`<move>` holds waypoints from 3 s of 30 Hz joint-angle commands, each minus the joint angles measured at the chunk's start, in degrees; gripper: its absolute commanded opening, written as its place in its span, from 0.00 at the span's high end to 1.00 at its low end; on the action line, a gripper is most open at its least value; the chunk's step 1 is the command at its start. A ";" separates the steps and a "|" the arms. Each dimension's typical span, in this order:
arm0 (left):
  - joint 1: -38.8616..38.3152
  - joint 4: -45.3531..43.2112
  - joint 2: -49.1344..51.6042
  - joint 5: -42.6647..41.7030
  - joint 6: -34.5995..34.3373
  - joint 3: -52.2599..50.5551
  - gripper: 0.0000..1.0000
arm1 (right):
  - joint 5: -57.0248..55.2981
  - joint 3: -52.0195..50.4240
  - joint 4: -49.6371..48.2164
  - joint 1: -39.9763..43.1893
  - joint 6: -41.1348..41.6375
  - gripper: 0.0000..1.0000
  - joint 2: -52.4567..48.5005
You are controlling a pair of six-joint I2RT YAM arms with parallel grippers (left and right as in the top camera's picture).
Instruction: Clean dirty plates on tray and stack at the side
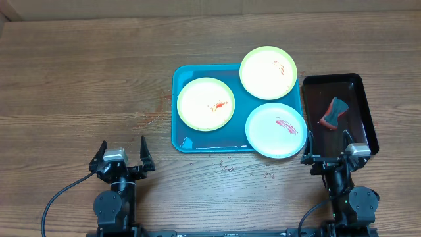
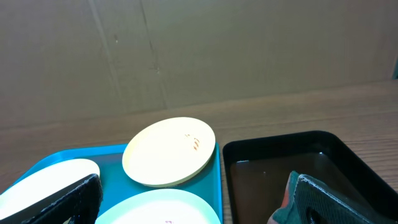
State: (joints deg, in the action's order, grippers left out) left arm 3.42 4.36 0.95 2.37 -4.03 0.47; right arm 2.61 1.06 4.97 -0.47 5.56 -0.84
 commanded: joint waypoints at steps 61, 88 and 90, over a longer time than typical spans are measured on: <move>0.04 -0.33 -0.70 -2.25 0.81 -0.17 0.00 | 0.00 -0.59 -0.39 -0.26 0.15 0.00 0.66; -0.07 5.60 34.29 -13.77 3.30 32.39 0.00 | 2.64 12.79 9.64 -0.26 0.15 0.00 -0.46; -0.07 9.22 39.69 -16.09 4.42 38.10 0.00 | 2.62 15.43 11.74 -0.26 0.15 0.00 -2.05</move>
State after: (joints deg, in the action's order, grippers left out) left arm 3.42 10.96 34.50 -7.33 -2.70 30.94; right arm 4.69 11.81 15.35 -0.47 5.58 -1.30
